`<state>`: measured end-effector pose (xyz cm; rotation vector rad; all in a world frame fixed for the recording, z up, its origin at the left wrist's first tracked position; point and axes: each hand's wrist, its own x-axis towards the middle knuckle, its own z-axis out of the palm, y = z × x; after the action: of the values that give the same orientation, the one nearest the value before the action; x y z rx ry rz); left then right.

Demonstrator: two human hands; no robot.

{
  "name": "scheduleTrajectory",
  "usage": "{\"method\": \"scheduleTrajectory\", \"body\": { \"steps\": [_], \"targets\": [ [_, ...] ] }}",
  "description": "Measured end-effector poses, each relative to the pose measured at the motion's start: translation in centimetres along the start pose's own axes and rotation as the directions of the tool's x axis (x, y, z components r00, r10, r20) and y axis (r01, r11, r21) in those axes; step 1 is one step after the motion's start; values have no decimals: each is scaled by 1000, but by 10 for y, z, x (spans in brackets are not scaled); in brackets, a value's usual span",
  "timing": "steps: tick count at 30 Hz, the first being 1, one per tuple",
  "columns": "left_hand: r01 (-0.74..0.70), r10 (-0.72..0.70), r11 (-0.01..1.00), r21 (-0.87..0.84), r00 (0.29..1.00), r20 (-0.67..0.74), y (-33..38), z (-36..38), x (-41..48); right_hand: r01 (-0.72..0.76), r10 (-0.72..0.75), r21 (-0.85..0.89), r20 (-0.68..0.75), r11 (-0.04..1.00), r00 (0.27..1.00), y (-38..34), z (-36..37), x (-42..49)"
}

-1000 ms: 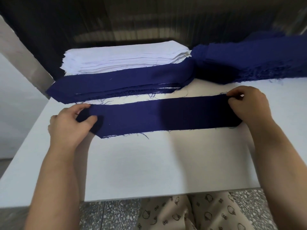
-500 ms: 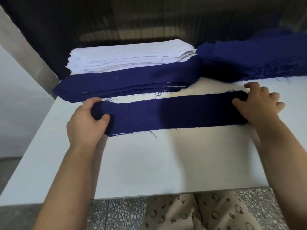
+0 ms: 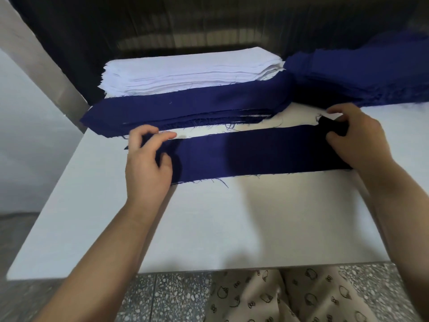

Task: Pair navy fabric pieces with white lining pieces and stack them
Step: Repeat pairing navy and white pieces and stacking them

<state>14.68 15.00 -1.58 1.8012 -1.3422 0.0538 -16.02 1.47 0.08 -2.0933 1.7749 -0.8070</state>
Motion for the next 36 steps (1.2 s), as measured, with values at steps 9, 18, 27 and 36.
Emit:
{"method": "scheduleTrajectory", "body": {
  "steps": [9, 18, 27, 36],
  "targets": [
    [10, -12, 1000, 22, 997, 77, -2, -2, -4, 12, -12, -20, 16, 1000, 1000, 1, 2, 0],
    [27, -31, 993, -112, 999, -38, -4, -7, 7, 21, -16, 69, -70, 997, 997, 1, -4, 8],
    [82, -201, 908, -411, 945, -257, -31, -9, 84, 89, -56, 316, -112, 945, 992, -21, -3, 63],
    [320, -432, 856, -407, 875, -220, -69, 6, 130, 177, -179, 309, -23, 934, 984, -65, 42, 111]
  ]
}}
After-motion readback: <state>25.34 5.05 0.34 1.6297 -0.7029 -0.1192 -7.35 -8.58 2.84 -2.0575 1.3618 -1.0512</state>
